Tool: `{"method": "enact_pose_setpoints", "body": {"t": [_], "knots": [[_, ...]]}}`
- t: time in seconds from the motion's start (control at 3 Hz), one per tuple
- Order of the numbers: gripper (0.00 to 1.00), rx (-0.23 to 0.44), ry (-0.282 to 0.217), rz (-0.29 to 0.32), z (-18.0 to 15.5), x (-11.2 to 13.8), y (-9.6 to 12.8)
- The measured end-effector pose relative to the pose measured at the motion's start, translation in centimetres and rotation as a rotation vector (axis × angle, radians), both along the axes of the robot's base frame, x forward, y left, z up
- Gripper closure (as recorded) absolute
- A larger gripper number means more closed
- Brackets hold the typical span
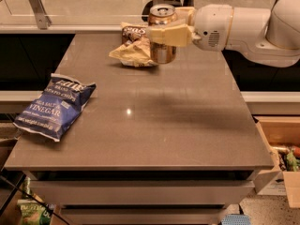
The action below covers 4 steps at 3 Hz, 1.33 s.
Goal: Move orange can near brown chip bag
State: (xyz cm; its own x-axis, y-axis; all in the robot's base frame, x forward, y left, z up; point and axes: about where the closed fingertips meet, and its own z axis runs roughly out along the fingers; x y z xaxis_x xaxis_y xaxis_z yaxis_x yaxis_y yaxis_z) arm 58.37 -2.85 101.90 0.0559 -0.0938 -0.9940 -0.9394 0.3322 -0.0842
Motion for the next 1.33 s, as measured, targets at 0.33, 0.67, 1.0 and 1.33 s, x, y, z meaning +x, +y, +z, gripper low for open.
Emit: {"method": "enact_pose_setpoints", "body": {"t": [0.33,0.67,1.0,1.33], "knots": [[1.0,0.01,0.027,-0.027,-0.4,2.6,-0.7],[1.0,0.009,0.054,-0.066,-0.6,5.6,-2.0],[1.0,0.002,0.068,-0.11,-0.7,8.3,-3.5],[1.0,-0.012,0.062,-0.15,-0.7,10.5,-4.9]]}}
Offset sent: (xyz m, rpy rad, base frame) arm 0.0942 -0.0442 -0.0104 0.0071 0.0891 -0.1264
